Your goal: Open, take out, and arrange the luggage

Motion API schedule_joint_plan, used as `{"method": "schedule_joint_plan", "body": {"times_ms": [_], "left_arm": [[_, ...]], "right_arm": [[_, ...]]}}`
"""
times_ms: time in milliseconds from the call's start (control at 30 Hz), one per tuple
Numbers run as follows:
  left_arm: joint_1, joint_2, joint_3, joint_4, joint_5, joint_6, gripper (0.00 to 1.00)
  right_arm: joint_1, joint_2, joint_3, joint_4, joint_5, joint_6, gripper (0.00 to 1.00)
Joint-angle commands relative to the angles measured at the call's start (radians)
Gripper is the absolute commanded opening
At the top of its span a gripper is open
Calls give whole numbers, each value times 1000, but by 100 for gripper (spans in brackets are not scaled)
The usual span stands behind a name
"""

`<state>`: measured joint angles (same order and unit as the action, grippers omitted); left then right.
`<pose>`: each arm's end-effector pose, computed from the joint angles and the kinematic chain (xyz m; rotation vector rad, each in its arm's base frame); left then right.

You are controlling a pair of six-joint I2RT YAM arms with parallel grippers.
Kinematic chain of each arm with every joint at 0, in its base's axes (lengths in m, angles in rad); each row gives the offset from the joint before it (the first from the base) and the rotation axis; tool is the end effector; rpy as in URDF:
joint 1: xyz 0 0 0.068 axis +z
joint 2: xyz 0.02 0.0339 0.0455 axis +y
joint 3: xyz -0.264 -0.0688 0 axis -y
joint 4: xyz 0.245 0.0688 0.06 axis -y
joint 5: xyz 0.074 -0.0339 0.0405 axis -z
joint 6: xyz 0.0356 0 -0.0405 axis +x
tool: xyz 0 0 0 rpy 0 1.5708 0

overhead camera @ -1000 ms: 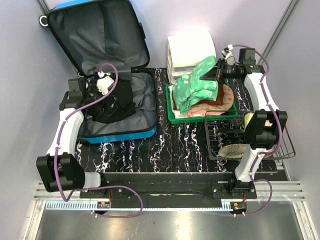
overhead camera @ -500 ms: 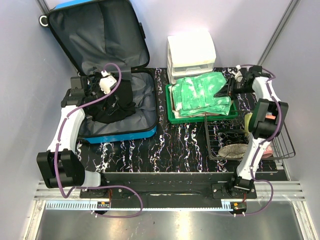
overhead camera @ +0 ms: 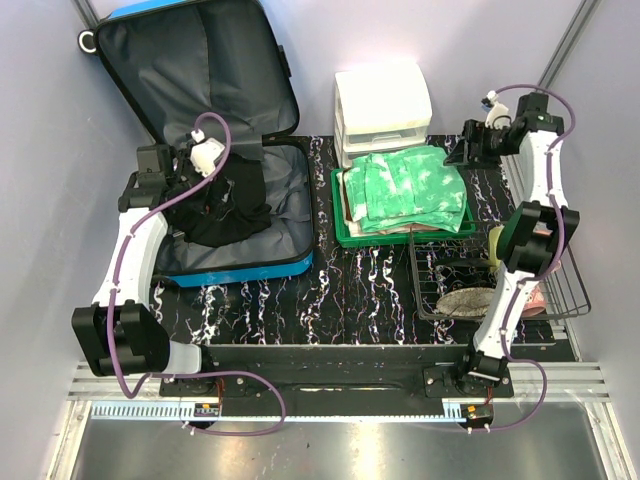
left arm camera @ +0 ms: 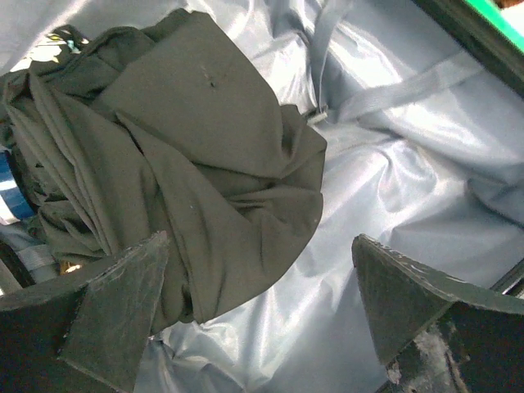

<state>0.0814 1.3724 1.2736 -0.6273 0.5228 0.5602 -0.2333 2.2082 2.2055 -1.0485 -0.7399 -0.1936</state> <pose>0.2966 0.0064 0.3382 0.7710 2.0543 -0.2444 0.4648 -0.0858 0.2979 -0.1982 2.3866 0.7687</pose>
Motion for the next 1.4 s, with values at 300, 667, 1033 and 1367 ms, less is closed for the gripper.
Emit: {"method": "schedule_joint_plan", "body": {"times_ms": [300, 667, 1033, 1367], "left_arm": [[57, 56, 171, 94, -121, -306, 99], [75, 205, 178, -80, -135, -94, 99], [20, 341, 267, -164, -226, -48, 77], [15, 482, 294, -123, -405, -121, 60]], "right_arm": [[38, -88, -102, -213, -33, -285, 69], [97, -44, -224, 44, 103, -256, 79], [112, -301, -207, 105, -16, -113, 83], [262, -320, -193, 219, -99, 16, 82]]}}
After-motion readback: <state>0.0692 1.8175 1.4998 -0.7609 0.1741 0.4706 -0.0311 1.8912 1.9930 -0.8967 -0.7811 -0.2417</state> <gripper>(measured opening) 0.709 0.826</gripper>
